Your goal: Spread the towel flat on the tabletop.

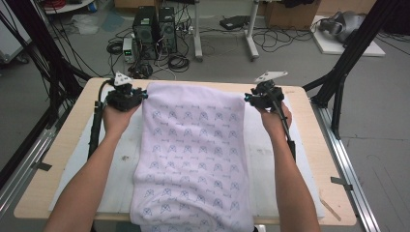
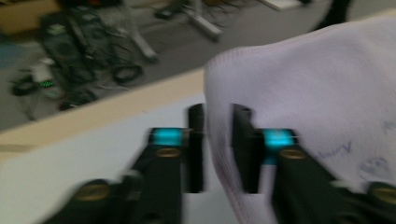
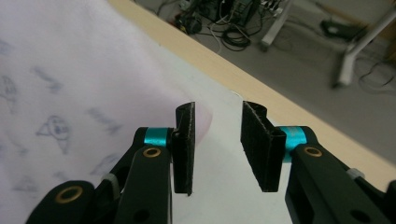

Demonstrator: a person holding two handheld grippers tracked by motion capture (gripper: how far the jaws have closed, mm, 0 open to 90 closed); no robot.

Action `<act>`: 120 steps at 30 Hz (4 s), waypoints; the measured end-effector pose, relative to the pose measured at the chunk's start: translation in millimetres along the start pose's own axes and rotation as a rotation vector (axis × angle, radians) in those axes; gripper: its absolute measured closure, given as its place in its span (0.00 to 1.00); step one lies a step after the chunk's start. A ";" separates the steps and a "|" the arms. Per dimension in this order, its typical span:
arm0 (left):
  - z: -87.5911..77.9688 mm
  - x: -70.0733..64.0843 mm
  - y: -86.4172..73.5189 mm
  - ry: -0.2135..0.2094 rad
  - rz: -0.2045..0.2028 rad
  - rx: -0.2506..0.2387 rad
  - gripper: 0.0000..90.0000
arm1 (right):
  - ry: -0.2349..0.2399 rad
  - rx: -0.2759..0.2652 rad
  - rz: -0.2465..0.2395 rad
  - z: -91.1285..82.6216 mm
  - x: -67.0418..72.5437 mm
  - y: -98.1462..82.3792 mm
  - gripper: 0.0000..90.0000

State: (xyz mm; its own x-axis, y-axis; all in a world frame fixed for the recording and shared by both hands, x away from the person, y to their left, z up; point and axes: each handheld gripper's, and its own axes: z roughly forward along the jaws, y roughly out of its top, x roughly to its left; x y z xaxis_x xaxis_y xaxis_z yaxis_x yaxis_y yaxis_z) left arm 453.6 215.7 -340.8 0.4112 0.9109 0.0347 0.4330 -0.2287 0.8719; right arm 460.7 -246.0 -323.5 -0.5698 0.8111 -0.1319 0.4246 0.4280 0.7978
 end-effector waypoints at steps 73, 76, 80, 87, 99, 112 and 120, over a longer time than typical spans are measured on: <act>-111.3 -57.6 -153.2 -0.360 0.159 0.106 0.74 | 0.439 0.043 -0.181 -60.7 139.2 -141.4 0.74; -125.0 -65.1 -162.7 -0.393 0.168 0.101 0.69 | 0.482 0.015 -0.204 -75.0 145.3 -146.3 0.72; -137.0 -82.8 -176.4 -0.436 0.212 0.109 0.64 | 0.515 0.031 -0.221 -88.2 159.4 -160.6 0.69; -142.0 -108.0 -202.7 -0.505 0.289 0.120 0.63 | 0.588 0.109 -0.275 -82.3 182.0 -182.1 0.72; -174.5 -100.6 -209.6 -0.507 0.310 0.117 0.98 | 0.727 0.049 -0.269 -100.4 200.8 -186.7 0.98; -169.0 -97.6 -214.2 -0.498 0.307 0.152 0.76 | 0.620 0.066 -0.231 -99.3 177.2 -181.8 0.71; -181.1 -98.7 -221.5 -0.501 0.299 0.132 0.99 | 0.630 0.096 -0.250 -93.2 176.7 -191.9 0.98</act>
State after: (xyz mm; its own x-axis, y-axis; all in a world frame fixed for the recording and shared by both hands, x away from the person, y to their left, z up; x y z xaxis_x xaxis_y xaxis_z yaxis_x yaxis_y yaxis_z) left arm 171.9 238.7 -448.9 0.8451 0.5346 0.0063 0.3229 -0.5197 0.7910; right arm 212.9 -221.9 -445.1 -0.9473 0.3087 0.0853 0.2707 0.6297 0.7281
